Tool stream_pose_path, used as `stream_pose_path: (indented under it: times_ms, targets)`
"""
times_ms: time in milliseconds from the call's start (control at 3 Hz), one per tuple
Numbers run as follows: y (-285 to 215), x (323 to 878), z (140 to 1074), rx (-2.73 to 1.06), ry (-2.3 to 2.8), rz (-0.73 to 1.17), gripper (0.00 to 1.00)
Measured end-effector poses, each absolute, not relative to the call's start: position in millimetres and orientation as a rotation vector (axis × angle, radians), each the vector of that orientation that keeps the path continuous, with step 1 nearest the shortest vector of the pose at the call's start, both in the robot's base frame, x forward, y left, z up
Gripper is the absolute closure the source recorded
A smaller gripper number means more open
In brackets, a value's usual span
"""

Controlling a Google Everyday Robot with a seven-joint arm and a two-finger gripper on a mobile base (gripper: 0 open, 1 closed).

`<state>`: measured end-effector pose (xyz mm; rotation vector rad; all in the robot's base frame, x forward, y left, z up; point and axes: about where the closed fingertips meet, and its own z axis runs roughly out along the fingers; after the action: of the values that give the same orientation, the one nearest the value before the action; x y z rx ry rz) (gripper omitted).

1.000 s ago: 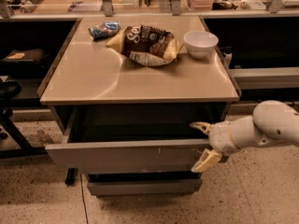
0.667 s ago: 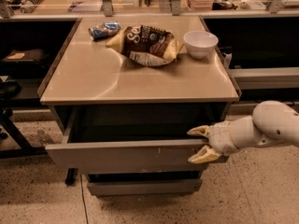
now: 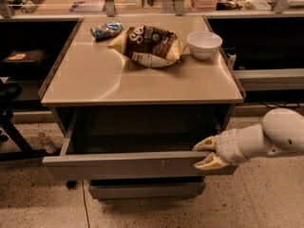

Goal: Open top drawer

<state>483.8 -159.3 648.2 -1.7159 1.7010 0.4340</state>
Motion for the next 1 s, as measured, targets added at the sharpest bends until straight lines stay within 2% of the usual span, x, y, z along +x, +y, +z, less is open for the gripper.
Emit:
stream_pose_path:
  times_ms: [333,667,1000]
  targets:
    - [-161.0,470.1,645.6,-1.715,1.697,0.436,0.97]
    - [-161.0,470.1,645.6,-1.715,1.697,0.436,0.78]
    - [-161.0,470.1,645.7,-1.715,1.697,0.436,0.55]
